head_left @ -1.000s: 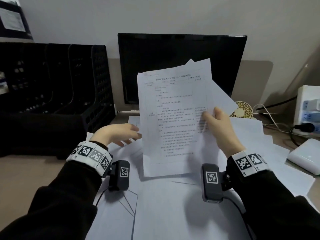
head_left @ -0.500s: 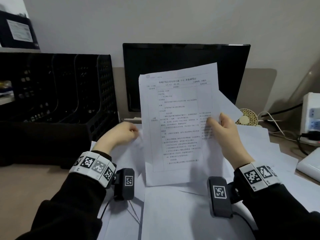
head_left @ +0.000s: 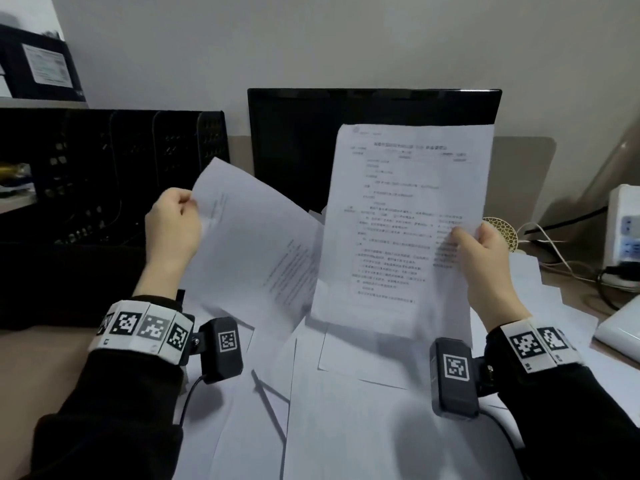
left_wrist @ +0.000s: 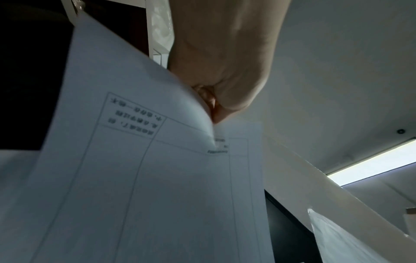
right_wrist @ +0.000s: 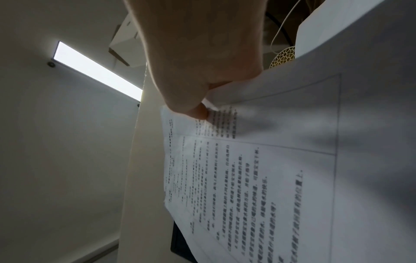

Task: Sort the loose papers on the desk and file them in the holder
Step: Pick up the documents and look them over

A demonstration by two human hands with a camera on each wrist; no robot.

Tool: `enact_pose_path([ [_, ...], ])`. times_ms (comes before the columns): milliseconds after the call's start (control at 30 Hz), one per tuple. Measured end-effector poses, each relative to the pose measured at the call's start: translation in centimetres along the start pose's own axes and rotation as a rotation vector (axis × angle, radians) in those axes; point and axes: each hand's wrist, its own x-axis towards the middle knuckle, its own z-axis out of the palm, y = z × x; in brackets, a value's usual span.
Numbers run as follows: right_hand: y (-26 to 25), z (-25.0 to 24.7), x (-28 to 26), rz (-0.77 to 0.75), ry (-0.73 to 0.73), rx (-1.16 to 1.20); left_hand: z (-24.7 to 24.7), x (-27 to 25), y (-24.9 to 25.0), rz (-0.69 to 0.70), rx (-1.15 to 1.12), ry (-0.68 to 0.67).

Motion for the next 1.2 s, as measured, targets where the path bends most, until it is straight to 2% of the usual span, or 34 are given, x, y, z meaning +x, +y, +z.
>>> enact_pose_path([
  [200, -0.6, -1.0, 0.4, 0.009, 0.091, 0.082, -1.5, 0.0, 1.8, 0.034, -0.161, 0.271],
  [300, -1.0, -1.1, 0.3, 0.043, 0.079, 0.167, -2.1, 0.4, 2.1, 0.001, -0.258, 0.343],
  [367, -1.3, -0.9, 0.1, 0.047, 0.076, 0.175, -2.0, 0.4, 2.1, -0.046, -0.322, 0.325],
  [600, -1.4, 1.5, -1.1, 0.124, -0.030, 0.225, 1.8, -0.4, 2.0, -0.183, -0.487, 0.075],
  [767, -1.3, 3.3, -2.0, 0.236, -0.079, 0.221, 4.4, -4.5, 5.7, -0.240, -0.722, -0.096],
  [867, -0.6, 4.0, -2.5, 0.335, -0.155, 0.228, 5.4, -6.5, 7.5, -0.388, -0.964, -0.277],
  [933, -0.6, 4.0, -2.6, 0.329, -0.186, 0.254, 6.2, -7.4, 7.5, -0.460, -1.041, -0.335],
  [1033, -1.1, 3.3, -2.3, 0.227, -0.124, 0.239, 6.8, -8.1, 7.1, -0.402, -0.904, -0.442],
  [1133, -1.1, 2.2, -1.8, 0.112, -0.043, 0.184, 6.1, -7.0, 6.5, -0.403, -0.676, -0.594],
  [1200, -1.1, 1.9, -1.6, 0.072, -0.036, 0.152, 5.0, -6.0, 6.4, -0.425, -0.630, -0.687],
])
